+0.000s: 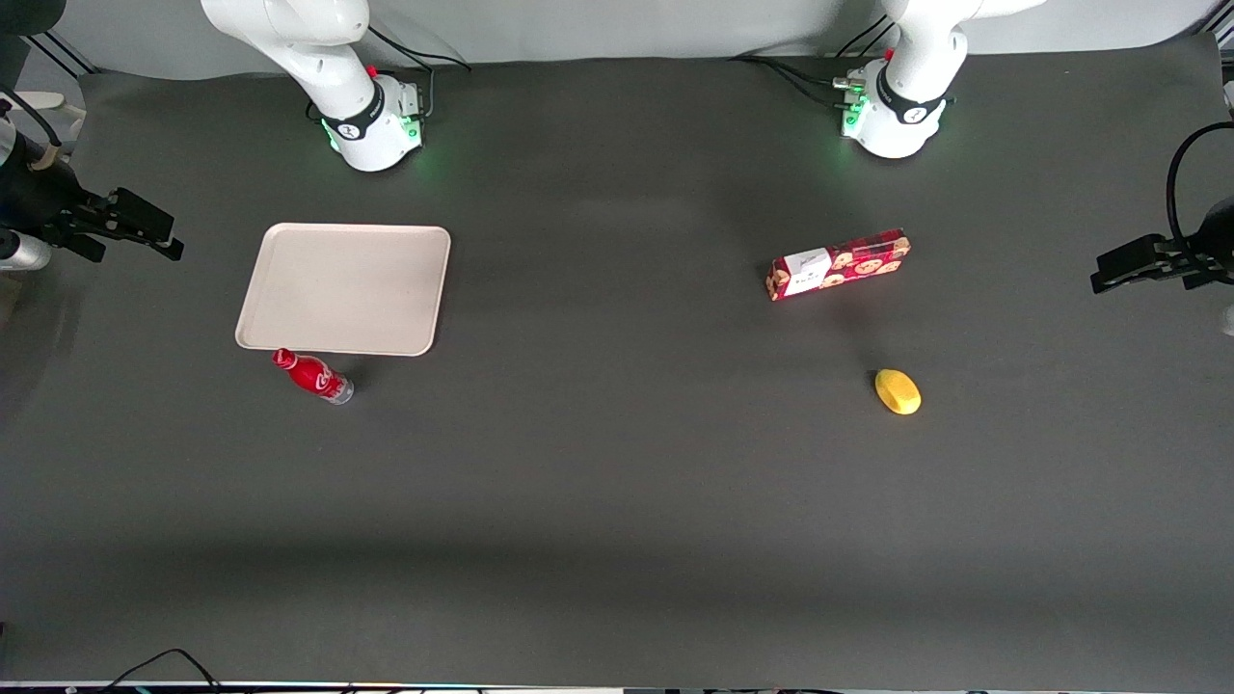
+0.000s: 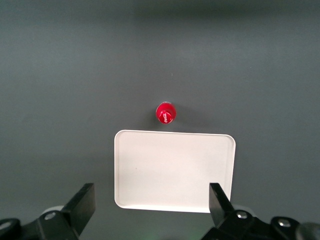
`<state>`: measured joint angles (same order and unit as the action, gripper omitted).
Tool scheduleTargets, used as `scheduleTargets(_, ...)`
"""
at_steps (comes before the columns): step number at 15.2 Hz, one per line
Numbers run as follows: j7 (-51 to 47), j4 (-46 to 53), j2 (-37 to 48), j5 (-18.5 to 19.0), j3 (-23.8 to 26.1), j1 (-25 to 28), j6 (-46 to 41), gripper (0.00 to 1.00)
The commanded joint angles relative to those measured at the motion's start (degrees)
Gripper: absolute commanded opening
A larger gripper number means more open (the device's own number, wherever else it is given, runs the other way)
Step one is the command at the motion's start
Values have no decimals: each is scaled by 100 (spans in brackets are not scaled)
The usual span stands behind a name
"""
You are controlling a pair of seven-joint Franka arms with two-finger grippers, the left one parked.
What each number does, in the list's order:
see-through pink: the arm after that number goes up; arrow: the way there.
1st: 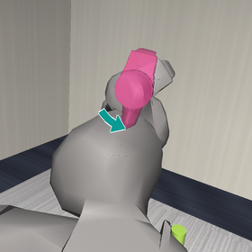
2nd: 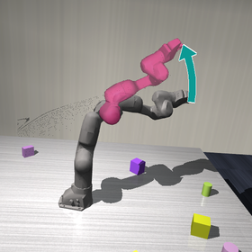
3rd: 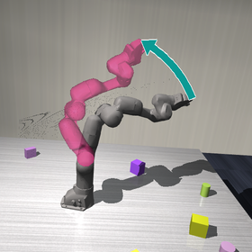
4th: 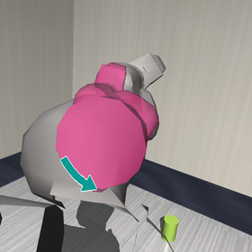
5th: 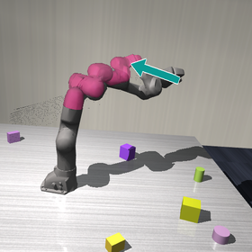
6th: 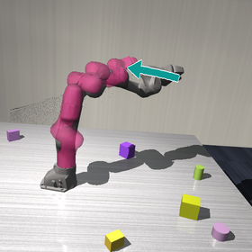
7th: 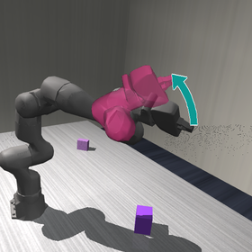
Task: Place coke bottle on tray
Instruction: 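Lower the open right gripper over the red Coca-Cola bottle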
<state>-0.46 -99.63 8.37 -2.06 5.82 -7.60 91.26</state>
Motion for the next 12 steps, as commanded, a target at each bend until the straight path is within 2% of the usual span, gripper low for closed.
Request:
scheduleTargets(1, -165, 137, -81, -75, -11, 57, 5, 100)
scheduleTargets(7, -148, 137, -344, -66, -11, 22, 243, 100)
scheduleTargets(12, -78, 93, -967, -75, 6, -13, 822, 100)
